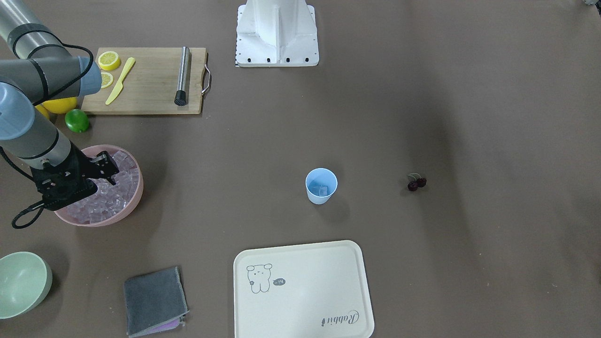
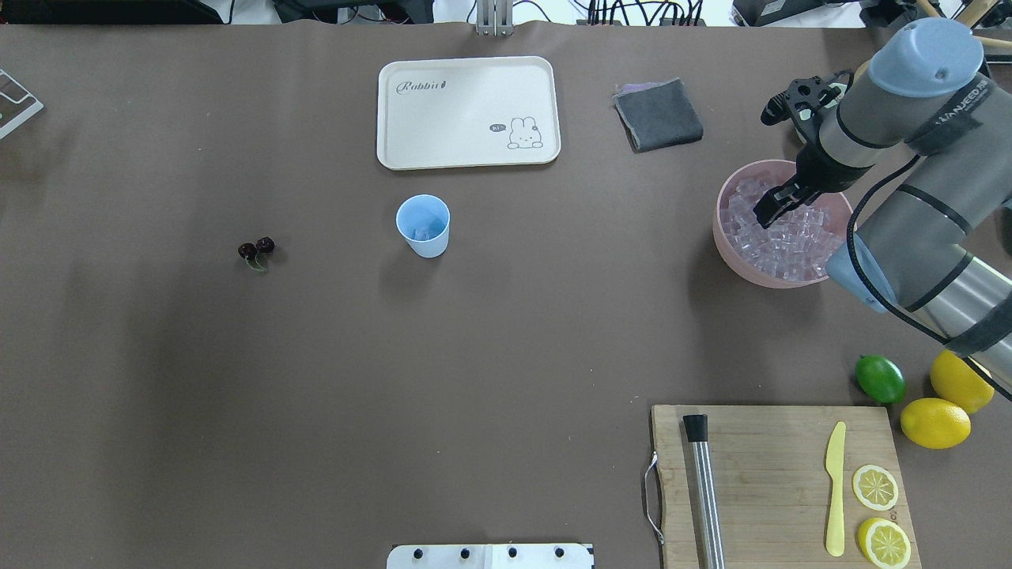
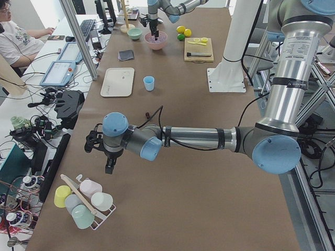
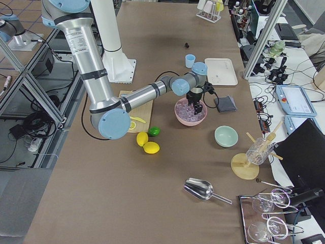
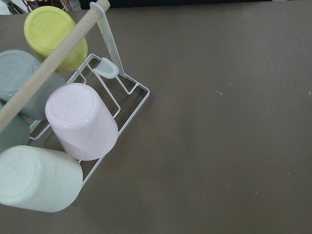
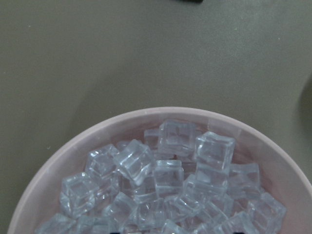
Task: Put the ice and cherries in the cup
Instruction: 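Lower the right gripper into the ice and grasp a cube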
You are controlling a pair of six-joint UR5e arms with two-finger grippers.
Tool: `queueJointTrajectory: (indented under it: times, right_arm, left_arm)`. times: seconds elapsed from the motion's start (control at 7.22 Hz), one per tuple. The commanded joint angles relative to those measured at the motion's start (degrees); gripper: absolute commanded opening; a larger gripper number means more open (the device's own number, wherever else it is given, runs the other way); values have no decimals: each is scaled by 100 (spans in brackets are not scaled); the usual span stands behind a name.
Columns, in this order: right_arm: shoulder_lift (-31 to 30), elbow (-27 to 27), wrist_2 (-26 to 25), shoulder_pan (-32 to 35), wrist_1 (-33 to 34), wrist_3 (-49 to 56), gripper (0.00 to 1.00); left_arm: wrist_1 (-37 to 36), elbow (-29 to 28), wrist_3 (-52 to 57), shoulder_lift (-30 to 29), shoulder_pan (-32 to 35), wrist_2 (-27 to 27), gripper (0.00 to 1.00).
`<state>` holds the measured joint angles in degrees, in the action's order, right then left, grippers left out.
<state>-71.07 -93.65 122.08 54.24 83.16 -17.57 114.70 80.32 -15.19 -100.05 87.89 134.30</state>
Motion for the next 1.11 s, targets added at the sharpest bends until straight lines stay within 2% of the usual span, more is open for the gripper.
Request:
queueJointTrajectory:
  times: [0.0,0.14,0.28,0.55,0.69,0.83,0.97]
  right_arm:
    - [-91,257,-9,-62,-378,-62,82]
    - [-109,355,-9,-71,-693,-71,82]
    - [-109,373,-9,-80,-705,-71,80]
    - [-109,356,-17,-106,-714,-80,66]
    - [-100,365,-52,-124,-714,-71,49]
    - [-74,339,-53,-133,-714,-71,28]
    - [-65,304,-53,-133,-723,-63,18]
  left_arm:
    - [0,-16,7,12,0,0,98]
    - [0,-7,7,12,0,0,98]
    - [9,-7,7,12,0,0,98]
    - [9,-7,7,38,0,0,98]
    - [0,-16,7,38,0,0,98]
    - [0,-16,7,38,0,0,98]
    - [0,-25,7,47,0,0,98]
